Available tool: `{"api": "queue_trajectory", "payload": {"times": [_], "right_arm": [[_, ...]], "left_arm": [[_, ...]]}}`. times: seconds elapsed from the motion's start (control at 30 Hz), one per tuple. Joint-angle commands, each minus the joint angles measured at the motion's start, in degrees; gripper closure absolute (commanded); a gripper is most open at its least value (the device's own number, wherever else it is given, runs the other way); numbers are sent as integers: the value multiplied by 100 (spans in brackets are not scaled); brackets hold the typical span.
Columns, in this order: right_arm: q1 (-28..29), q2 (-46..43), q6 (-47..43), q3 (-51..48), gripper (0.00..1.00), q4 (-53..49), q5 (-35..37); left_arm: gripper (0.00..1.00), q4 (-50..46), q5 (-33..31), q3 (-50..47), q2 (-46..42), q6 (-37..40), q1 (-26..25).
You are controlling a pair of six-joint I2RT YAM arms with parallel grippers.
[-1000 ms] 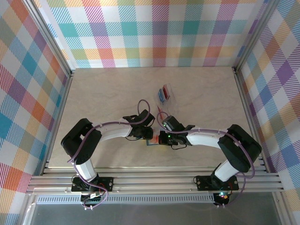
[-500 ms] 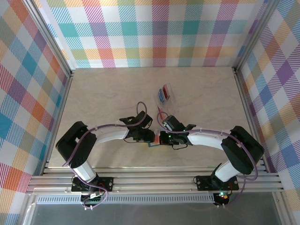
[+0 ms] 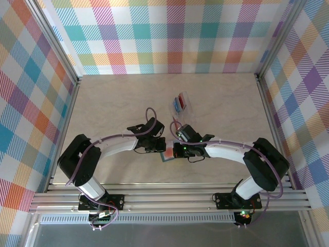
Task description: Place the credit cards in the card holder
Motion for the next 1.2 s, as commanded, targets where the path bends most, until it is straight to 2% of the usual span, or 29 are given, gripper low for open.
{"api": "queue_trajectory", "payload": {"times": [0.0, 0.17, 0.27, 0.4, 0.83, 1.17], "right_arm": [[32, 141, -262, 174, 100, -168, -155], [32, 234, -374, 244, 100, -200, -184], [30, 277, -385, 254, 100, -193, -167], [31, 292, -374, 244, 100, -175, -175], [31, 366, -525, 341, 100, -151, -449], [83, 487, -445, 401, 100, -56, -508]], "left_arm": [[90, -181, -52, 209, 276, -15, 63], [91, -283, -239, 202, 379, 46, 79], [91, -159, -65, 28, 198, 34, 171], [89, -229, -181, -99, 5, 52, 236], [91, -283, -177, 158, 659, 255, 257], [91, -436, -231, 300, 644, 476, 253]]}}
